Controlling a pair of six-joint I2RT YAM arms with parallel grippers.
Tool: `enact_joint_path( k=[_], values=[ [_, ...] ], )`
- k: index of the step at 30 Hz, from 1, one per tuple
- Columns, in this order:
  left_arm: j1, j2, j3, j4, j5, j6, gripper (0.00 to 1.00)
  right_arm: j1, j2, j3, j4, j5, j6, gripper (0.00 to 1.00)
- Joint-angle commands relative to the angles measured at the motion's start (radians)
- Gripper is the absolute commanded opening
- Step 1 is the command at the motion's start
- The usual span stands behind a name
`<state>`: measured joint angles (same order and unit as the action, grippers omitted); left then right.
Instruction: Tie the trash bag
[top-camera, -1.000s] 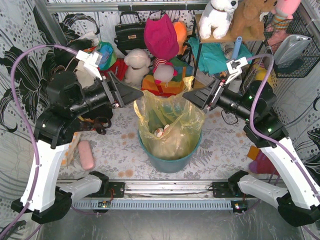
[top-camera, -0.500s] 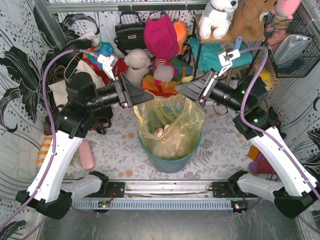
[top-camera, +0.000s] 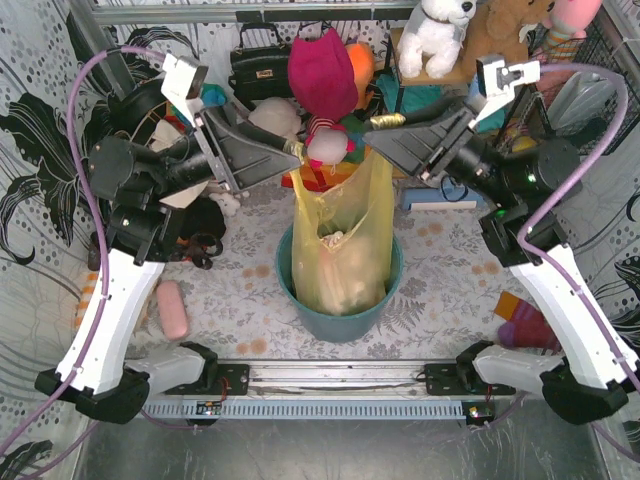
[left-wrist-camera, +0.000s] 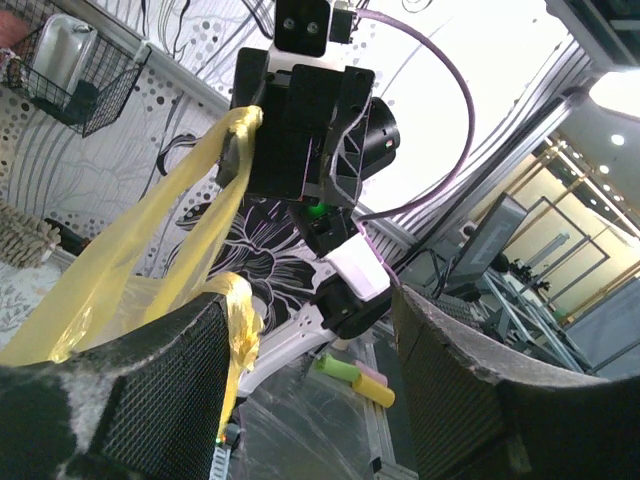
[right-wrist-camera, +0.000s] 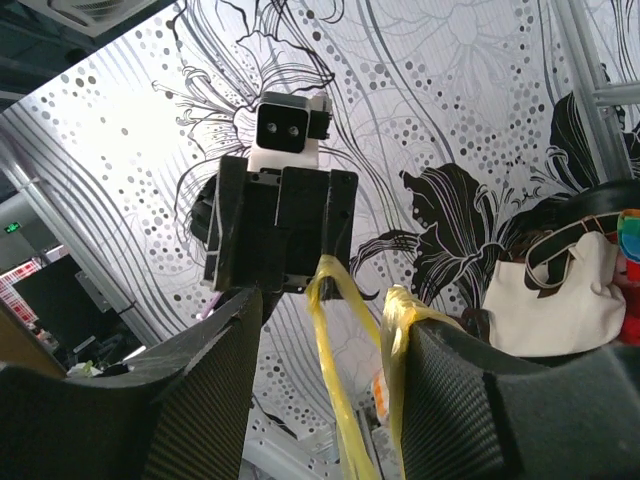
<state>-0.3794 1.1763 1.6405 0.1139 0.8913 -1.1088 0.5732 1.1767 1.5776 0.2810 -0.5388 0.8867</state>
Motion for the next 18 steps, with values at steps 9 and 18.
enact_joint_path(
  k=[9, 18],
  values=[
    [0.003, -0.142, -0.350, 0.122, 0.006, -0.035, 0.72, -0.003, -0.198, -0.406, 0.029, 0.029, 0.036, 0.60],
    [0.001, -0.157, -0.331, 0.054, 0.072, 0.009, 0.74, -0.002, -0.150, -0.335, 0.007, -0.016, 0.025, 0.53]
  ],
)
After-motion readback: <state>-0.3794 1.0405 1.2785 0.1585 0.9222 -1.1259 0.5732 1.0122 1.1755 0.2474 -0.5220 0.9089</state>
